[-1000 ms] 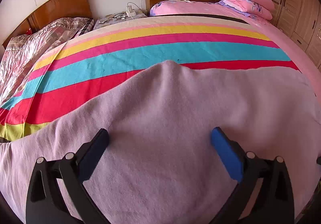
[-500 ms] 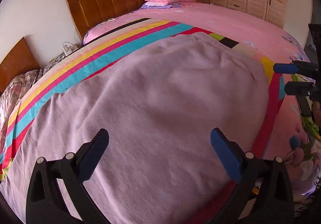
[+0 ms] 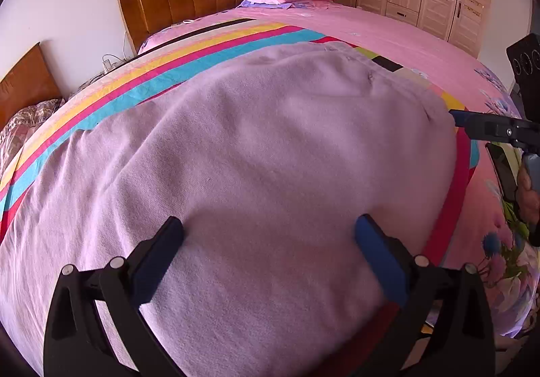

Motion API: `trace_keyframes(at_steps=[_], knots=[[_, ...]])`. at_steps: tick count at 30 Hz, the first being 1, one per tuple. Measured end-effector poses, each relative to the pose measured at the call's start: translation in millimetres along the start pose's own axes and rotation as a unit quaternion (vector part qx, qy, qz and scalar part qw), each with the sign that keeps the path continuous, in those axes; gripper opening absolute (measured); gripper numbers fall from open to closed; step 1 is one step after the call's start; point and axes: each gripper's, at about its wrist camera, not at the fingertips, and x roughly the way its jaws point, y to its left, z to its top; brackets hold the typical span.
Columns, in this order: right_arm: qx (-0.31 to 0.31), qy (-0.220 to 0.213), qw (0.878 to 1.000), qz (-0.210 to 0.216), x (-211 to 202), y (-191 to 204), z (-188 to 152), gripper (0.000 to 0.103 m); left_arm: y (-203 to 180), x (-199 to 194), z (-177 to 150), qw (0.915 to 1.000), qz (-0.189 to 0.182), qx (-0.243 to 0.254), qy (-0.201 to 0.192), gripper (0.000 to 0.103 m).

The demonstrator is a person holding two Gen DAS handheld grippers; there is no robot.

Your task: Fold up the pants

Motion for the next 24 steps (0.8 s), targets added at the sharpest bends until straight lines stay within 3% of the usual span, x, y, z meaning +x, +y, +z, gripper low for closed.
trace_keyframes(at_steps=[1,4,5,9,12,14,17,19,21,22,24], knots=[[0.008,-0.007,1.000,0.003,2,-1,5,0.079,0,-2,-1,1.0000,0.002,-0.001,0.000,0.102],[0.011,-0.043,0.999,-0.002,-5,1,21,0.052,-3,-8,1,0.9999,0.013,-0.009,-0.002,0.102],[0.010,-0.048,0.999,-0.007,-7,1,25,0.048,-5,-11,2,0.9998,0.015,-0.007,-0.008,0.102],[-0.001,0.010,0.995,-0.095,13,-11,15,0.048,-16,-7,3,0.9997,0.018,0.017,-0.002,0.102],[0.017,-0.012,0.995,-0.094,2,-16,8,0.049,-14,-8,4,0.9997,0.019,0.015,-0.007,0.102],[-0.024,-0.028,0.992,-0.123,-5,-2,15,0.049,-12,-11,6,0.9996,0.021,0.008,-0.015,0.102],[-0.079,-0.024,0.991,-0.102,2,20,38,0.049,-11,-11,9,0.9998,0.011,-0.001,-0.018,0.102],[-0.125,0.011,0.988,-0.095,27,36,54,0.051,-12,-6,8,0.9998,0.016,0.002,-0.009,0.102],[-0.163,0.083,0.979,-0.093,66,43,67,0.059,-10,-4,8,0.9999,0.013,-0.003,-0.001,0.102],[-0.169,0.128,0.973,-0.093,88,39,70,0.069,-9,-4,8,0.9999,0.014,-0.007,0.001,0.102],[-0.189,0.160,0.963,-0.111,107,42,78,0.074,-4,-3,9,0.9997,0.018,-0.014,0.013,0.102]])
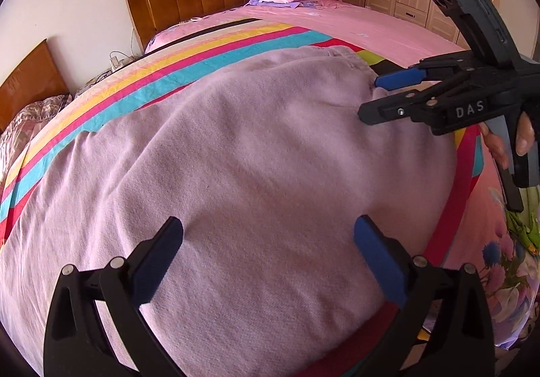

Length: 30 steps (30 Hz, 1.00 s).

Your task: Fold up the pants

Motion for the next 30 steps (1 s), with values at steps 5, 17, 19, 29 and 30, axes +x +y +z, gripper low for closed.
trace_keyframes(at_steps=[5,17,19,29,30], knots=[[0.016,-0.042,0.999,0.006,-24,-3,30,0.074,9,-6,-1,0.9997,0.018,-0.010,0.010,0.102],[0.057,0.006,0.998,-0.015,54,-21,67,0.097,31,-23,-13,0.9992,0.027,-0.030,0.001,0.102],[0.059,0.009,0.998,-0.017,54,-21,66,0.097,39,-26,-16,0.9988,0.025,-0.041,-0.002,0.102],[0.004,-0.054,0.996,-0.073,13,102,86,0.093,107,-53,-50,0.9928,0.053,-0.106,-0.017,0.102],[-0.021,-0.050,0.997,-0.052,19,129,87,0.093,120,-59,-54,0.9906,0.060,-0.122,-0.019,0.102]])
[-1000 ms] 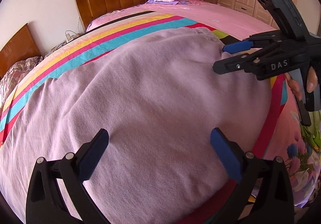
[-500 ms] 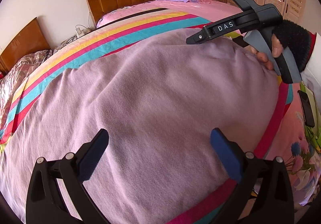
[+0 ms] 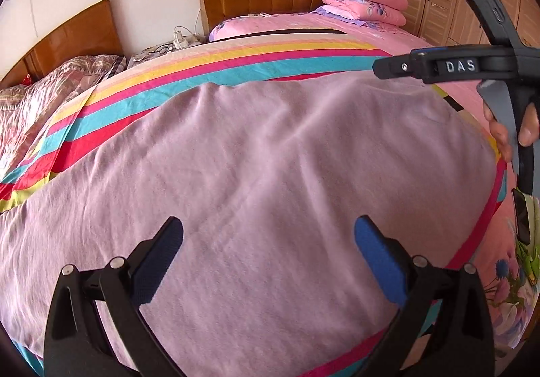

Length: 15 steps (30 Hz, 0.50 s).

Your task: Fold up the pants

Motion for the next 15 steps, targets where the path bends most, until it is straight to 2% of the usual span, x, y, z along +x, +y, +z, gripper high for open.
trace_keyframes(at_steps=[3,6,8,9,12,13,15], knots=[[-0.086,-0.008,0.995,0.040,9,82,2,0.092,52,-17,-5,0.9980,0.035,-0.051,-0.016,0.102],[-0.130,-0.021,0.987,0.091,16,144,9,0.092,120,-38,-24,0.9883,0.075,-0.131,-0.019,0.102],[-0.169,-0.018,0.978,0.124,23,181,14,0.092,170,-56,-49,0.9745,0.085,-0.206,-0.021,0.102],[-0.187,-0.017,0.974,0.126,26,201,15,0.092,192,-65,-64,0.9659,0.085,-0.243,-0.024,0.102],[-0.219,-0.010,0.963,0.158,36,251,23,0.092,245,-87,-108,0.9352,0.078,-0.344,-0.036,0.101],[-0.228,-0.007,0.960,0.165,40,266,26,0.092,257,-93,-118,0.9297,0.065,-0.359,-0.048,0.101],[-0.255,0.009,0.953,0.164,52,295,27,0.092,266,-99,-126,0.9278,0.041,-0.365,-0.064,0.101]])
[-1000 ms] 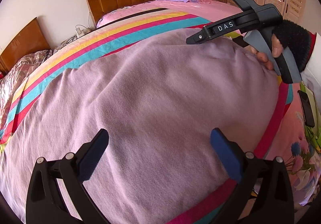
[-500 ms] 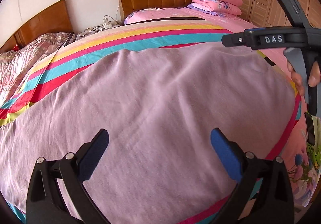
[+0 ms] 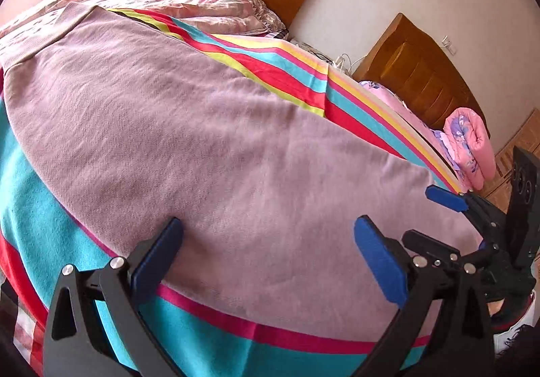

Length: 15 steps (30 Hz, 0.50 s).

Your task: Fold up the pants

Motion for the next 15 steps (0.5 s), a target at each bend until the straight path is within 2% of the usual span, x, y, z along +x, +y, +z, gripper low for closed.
trace_keyframes(at_steps=[2,3,5,7,8,10,11,12,13,15], knots=[[-0.011,0.026,0.999,-0.018,23,8,4,0.092,-2,-7,2,1.0000,-0.003,0.005,-0.004,0.101],[-0.003,0.033,0.999,-0.020,32,6,1,0.092,-1,-14,3,0.9997,-0.012,0.006,-0.019,0.101],[0.040,0.017,0.999,0.012,34,-7,-7,0.096,6,-33,8,0.9983,-0.018,0.000,-0.056,0.101],[0.050,0.006,0.999,0.022,30,-14,-10,0.096,38,-49,14,0.9953,-0.013,-0.037,-0.089,0.101],[0.047,0.008,0.999,0.018,31,-13,-9,0.096,62,-55,18,0.9920,-0.017,-0.074,-0.100,0.101],[0.038,0.009,0.999,0.009,32,-9,-8,0.098,116,-67,19,0.9763,-0.042,-0.173,-0.123,0.100],[0.039,0.009,0.999,0.011,32,-9,-8,0.098,142,-73,18,0.9630,-0.066,-0.220,-0.141,0.098],[0.041,0.008,0.999,0.014,32,-11,-8,0.099,164,-78,17,0.9504,-0.084,-0.254,-0.158,0.088],[0.042,0.007,0.999,0.017,32,-12,-9,0.099,182,-81,18,0.9413,-0.093,-0.278,-0.168,0.081],[0.040,0.007,0.999,0.015,32,-11,-9,0.099,207,-78,23,0.9350,-0.094,-0.296,-0.171,0.067]])
